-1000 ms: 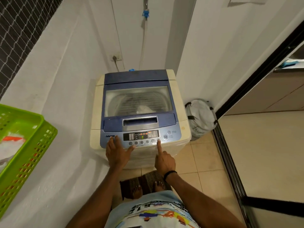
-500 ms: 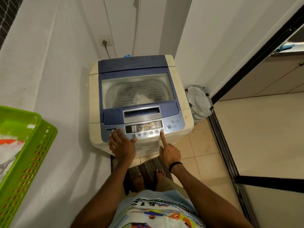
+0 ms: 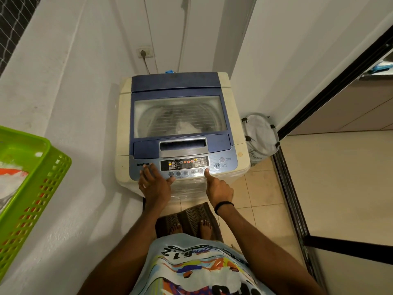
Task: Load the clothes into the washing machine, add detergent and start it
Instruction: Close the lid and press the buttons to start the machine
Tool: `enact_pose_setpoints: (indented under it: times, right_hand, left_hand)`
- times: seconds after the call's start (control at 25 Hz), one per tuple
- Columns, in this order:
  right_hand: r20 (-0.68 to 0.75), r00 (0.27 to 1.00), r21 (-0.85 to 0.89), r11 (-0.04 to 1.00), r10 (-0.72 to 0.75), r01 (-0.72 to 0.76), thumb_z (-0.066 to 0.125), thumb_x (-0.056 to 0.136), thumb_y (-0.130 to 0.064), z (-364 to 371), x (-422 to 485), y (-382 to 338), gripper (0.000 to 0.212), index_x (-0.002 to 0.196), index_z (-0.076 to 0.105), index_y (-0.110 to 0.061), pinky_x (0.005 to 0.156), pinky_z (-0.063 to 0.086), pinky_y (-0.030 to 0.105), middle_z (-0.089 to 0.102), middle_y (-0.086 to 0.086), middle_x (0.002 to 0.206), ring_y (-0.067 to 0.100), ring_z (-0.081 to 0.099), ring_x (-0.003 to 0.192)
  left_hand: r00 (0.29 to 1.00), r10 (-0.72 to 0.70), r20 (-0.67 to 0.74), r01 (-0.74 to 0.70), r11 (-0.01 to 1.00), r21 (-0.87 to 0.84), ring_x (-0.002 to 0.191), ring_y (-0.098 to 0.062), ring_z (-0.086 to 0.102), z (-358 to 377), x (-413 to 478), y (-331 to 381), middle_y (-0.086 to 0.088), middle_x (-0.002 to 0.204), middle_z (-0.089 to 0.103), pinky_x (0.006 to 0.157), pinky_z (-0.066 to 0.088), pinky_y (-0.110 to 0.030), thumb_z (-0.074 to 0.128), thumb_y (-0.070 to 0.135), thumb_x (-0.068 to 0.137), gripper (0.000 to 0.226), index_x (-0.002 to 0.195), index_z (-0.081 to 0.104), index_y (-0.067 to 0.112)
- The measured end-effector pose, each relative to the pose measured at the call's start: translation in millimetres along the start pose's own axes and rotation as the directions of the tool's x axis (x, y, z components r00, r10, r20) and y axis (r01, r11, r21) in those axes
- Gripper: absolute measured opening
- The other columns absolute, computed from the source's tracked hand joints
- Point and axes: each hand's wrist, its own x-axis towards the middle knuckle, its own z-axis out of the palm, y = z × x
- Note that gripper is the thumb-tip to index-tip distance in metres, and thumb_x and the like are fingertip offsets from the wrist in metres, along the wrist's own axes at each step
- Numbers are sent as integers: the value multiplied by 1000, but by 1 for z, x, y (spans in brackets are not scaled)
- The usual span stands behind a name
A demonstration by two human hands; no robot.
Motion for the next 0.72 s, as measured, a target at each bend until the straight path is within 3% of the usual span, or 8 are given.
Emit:
enact_pose_setpoints:
  times: [0.12, 0.36, 0.72]
  right_hand:
    - [43, 999, -25, 999, -26, 27, 28, 103, -24, -10, 9, 3, 46, 141, 37, -48, 67, 41, 36, 69, 14, 98, 34, 66, 84]
    - [1, 992, -83, 988, -128, 128, 31, 104, -33, -9, -1, 8, 48, 150, 20, -40, 62, 44, 35, 69, 13, 87, 32, 66, 74]
    - [22, 992, -96, 987, -126, 128, 32, 104, -34, -4, 4, 9, 53, 153, 12, -32, 67, 49, 36, 70, 12, 91, 30, 65, 76]
  left_hand:
    - [1000, -1, -3, 1, 1000, 22, 148, -41, 14, -1, 0, 0, -20, 160, 15, 116, 24, -56, 61, 61, 84, 100, 154, 13, 9]
    - [1000, 2, -19, -2, 1000, 25, 148, -39, 14, -2, -1, 1, -19, 160, 16, 117, 23, -55, 61, 61, 84, 100, 154, 13, 9]
    - [999, 4, -41, -2, 999, 35, 147, -40, 18, 0, -1, -1, -19, 159, 19, 115, 29, -55, 64, 62, 82, 100, 154, 17, 10]
